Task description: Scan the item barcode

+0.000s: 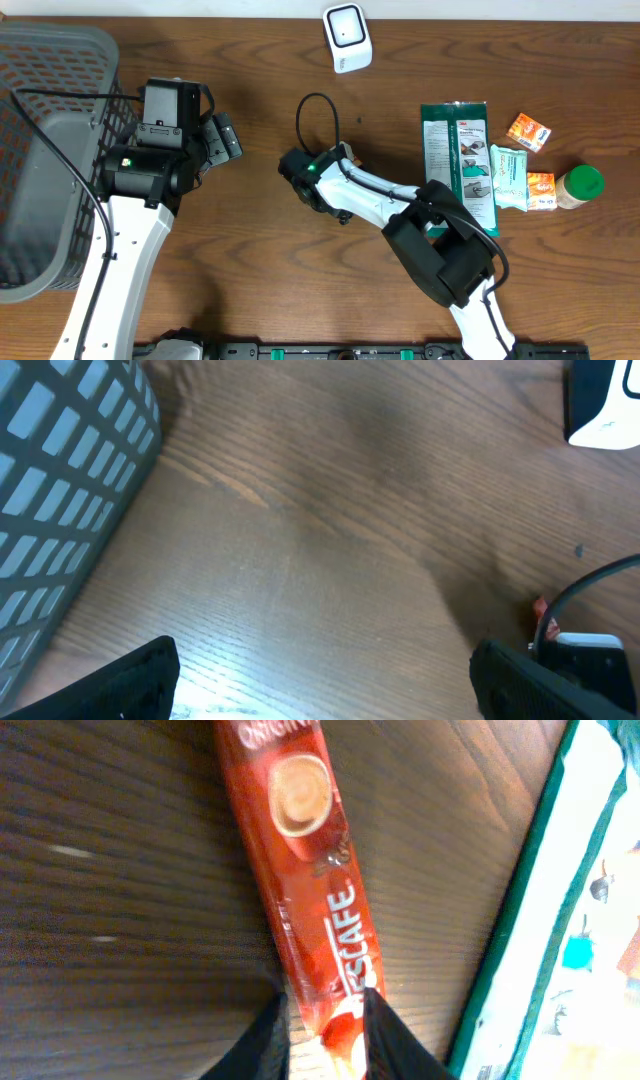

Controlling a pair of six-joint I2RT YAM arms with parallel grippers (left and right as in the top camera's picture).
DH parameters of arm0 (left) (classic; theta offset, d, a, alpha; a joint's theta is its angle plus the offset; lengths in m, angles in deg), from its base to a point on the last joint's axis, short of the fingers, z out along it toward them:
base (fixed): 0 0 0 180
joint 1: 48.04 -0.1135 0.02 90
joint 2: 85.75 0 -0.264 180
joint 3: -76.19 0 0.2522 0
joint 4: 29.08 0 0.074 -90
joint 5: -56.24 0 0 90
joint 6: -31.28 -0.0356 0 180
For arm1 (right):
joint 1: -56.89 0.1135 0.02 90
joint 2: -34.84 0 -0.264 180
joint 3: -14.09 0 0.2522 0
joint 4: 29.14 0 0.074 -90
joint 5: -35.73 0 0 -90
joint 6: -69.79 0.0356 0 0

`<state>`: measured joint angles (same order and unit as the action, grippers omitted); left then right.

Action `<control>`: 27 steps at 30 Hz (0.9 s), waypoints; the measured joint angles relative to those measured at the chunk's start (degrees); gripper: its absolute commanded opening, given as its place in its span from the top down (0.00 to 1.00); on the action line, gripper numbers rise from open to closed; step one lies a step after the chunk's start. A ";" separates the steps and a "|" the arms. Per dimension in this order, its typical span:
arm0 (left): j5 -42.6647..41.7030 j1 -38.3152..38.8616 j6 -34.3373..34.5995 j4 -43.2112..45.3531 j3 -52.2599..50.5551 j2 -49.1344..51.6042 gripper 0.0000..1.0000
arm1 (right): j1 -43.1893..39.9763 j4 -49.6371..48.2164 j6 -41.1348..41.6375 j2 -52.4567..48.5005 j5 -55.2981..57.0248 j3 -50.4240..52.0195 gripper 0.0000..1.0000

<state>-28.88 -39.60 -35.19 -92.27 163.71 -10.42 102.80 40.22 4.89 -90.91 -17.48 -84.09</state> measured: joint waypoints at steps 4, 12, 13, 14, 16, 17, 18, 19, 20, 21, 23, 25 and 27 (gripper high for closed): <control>0.00 0.00 0.00 0.02 0.00 0.00 0.07 | 0.00 0.00 -0.48 0.90 -0.52 -0.35 0.56; 0.00 0.00 0.00 0.00 0.00 0.00 0.07 | -0.46 2.73 -3.96 0.98 -9.92 -3.96 0.57; 0.00 0.00 0.00 0.02 -0.02 0.00 0.07 | -0.83 3.21 -5.01 1.07 -12.55 -4.63 0.56; 0.00 0.00 0.00 0.00 0.00 0.00 0.07 | -1.38 3.58 -6.29 1.25 -15.34 -5.25 0.56; 0.00 0.00 0.00 0.00 0.00 0.00 0.07 | -2.71 4.35 -8.24 1.90 -19.58 -5.88 0.55; 0.00 0.00 0.00 0.00 0.00 0.00 0.07 | -3.76 4.66 -9.53 2.71 -22.01 -5.95 0.55; 0.00 0.00 0.00 0.00 0.00 0.00 0.07 | -5.16 5.14 -10.80 3.76 -24.48 -5.95 0.55; 0.00 0.00 0.00 0.00 0.00 0.00 0.07 | -6.67 5.60 -12.11 4.94 -27.06 -5.97 0.57; 0.00 0.00 0.00 0.02 0.00 0.00 0.07 | -7.91 6.10 -13.22 5.90 -29.05 -6.05 0.60; 0.00 0.00 0.00 0.00 0.00 0.00 0.07 | -9.79 6.86 -14.84 7.04 -31.50 -6.36 0.61; 0.00 0.00 0.00 0.02 0.00 0.00 0.07 | -12.52 7.63 -16.55 8.39 -34.80 -6.88 0.62; 0.00 0.00 0.00 0.02 0.00 0.00 0.07 | -15.69 8.07 -18.47 9.14 -37.81 -7.02 0.62; 0.00 0.00 0.00 0.02 0.00 0.00 0.07 | -17.99 7.30 -20.02 9.16 -39.93 -6.71 0.63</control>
<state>-28.88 -39.60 -35.19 -92.25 163.71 -10.42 84.81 47.52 -15.13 -81.75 -57.41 -90.80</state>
